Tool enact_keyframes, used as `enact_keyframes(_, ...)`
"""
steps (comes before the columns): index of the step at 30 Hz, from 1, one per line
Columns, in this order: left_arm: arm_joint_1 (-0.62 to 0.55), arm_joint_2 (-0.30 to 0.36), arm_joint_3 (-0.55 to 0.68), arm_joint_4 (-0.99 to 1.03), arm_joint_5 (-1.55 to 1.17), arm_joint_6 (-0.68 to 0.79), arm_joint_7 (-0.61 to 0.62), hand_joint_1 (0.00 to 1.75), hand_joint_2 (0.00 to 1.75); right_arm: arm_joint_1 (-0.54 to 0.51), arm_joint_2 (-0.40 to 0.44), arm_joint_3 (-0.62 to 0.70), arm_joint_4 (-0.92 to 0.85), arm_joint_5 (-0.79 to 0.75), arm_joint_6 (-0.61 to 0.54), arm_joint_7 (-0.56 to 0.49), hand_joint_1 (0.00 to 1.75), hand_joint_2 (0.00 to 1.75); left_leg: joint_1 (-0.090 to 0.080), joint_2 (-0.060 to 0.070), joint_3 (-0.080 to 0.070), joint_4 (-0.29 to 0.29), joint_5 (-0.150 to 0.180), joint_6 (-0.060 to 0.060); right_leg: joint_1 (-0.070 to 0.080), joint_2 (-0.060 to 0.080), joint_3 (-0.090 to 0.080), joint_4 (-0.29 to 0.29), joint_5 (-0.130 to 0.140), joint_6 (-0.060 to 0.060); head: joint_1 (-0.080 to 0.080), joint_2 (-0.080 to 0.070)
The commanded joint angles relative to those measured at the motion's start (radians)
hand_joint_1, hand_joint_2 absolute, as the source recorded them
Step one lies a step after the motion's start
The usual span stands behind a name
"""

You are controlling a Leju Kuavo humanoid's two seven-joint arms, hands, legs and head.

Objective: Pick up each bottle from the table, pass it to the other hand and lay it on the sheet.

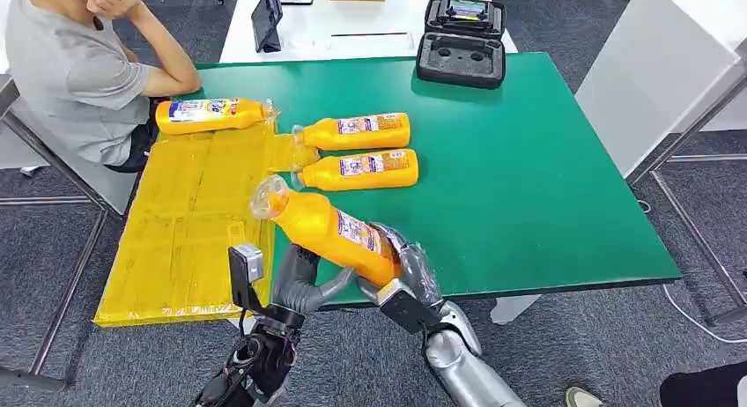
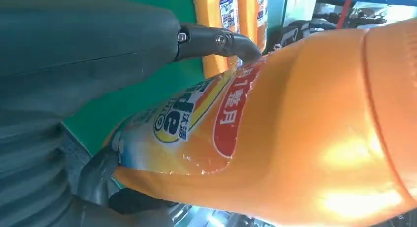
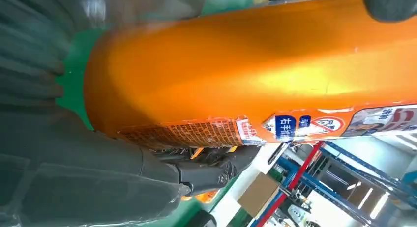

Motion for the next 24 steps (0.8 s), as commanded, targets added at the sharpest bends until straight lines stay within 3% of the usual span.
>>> enact_keyframes(1, -0.030, 0.012, -0.007, 0.066, 0.002, 0.003, 0.006, 0.00, 1.75, -0.030, 0.001, 0.009, 0.060, -0.017, 0.008, 0.001, 1.75, 1.75, 0.000, 0.001, 0.003, -0.001, -0.001, 0.000, 0.000, 0.000, 0.003, -0.001, 0.000, 0.000, 0.000, 0.000)
enact_keyframes(14, -0.034, 0.000, 0.004, 0.083, 0.008, 0.017, 0.009, 0.00, 1.75, -0.021, 0.005, 0.016, 0.042, -0.036, 0.021, 0.001, 1.75, 1.75, 0.000, 0.001, 0.003, -0.001, -0.001, 0.000, 0.000, -0.001, 0.003, -0.001, -0.001, 0.000, 0.000, 0.000)
enact_keyframes(16, -0.035, -0.001, 0.003, 0.084, 0.007, 0.018, 0.008, 0.30, 1.75, -0.026, 0.003, 0.022, 0.045, -0.029, 0.019, 0.001, 1.75, 1.75, 0.000, 0.001, 0.004, -0.001, -0.001, 0.000, 0.000, -0.001, 0.004, -0.001, -0.001, 0.000, 0.000, 0.000)
enact_keyframes(17, -0.036, 0.001, -0.001, 0.085, 0.000, 0.020, 0.002, 0.70, 1.75, -0.030, 0.002, 0.031, 0.048, -0.023, 0.018, 0.001, 1.75, 1.75, 0.000, 0.000, 0.002, -0.001, -0.001, 0.000, 0.000, 0.000, 0.002, -0.001, 0.000, 0.000, 0.000, 0.000)
enact_keyframes(18, -0.036, 0.002, -0.005, 0.086, -0.008, 0.024, -0.004, 1.47, 1.75, -0.032, 0.003, 0.034, 0.053, -0.019, 0.018, 0.001, 1.75, 1.75, 0.000, 0.001, 0.005, -0.001, -0.001, 0.000, 0.000, -0.001, 0.004, -0.001, -0.001, 0.000, 0.000, 0.000)
enact_keyframes(20, -0.031, 0.002, -0.010, 0.084, -0.017, 0.027, -0.015, 1.73, 1.75, -0.032, 0.007, 0.042, 0.067, -0.018, 0.026, 0.001, 1.75, 1.75, 0.000, 0.001, 0.002, -0.001, 0.000, 0.000, 0.000, 0.000, 0.002, -0.001, 0.000, 0.000, 0.000, 0.000)
enact_keyframes(24, -0.025, 0.003, -0.013, 0.082, -0.024, 0.031, -0.021, 1.75, 1.75, -0.020, 0.007, 0.050, 0.060, -0.023, 0.022, 0.001, 1.75, 1.75, 0.000, 0.001, 0.004, -0.001, -0.001, 0.000, 0.000, 0.000, 0.004, -0.001, -0.001, 0.000, 0.000, 0.000)
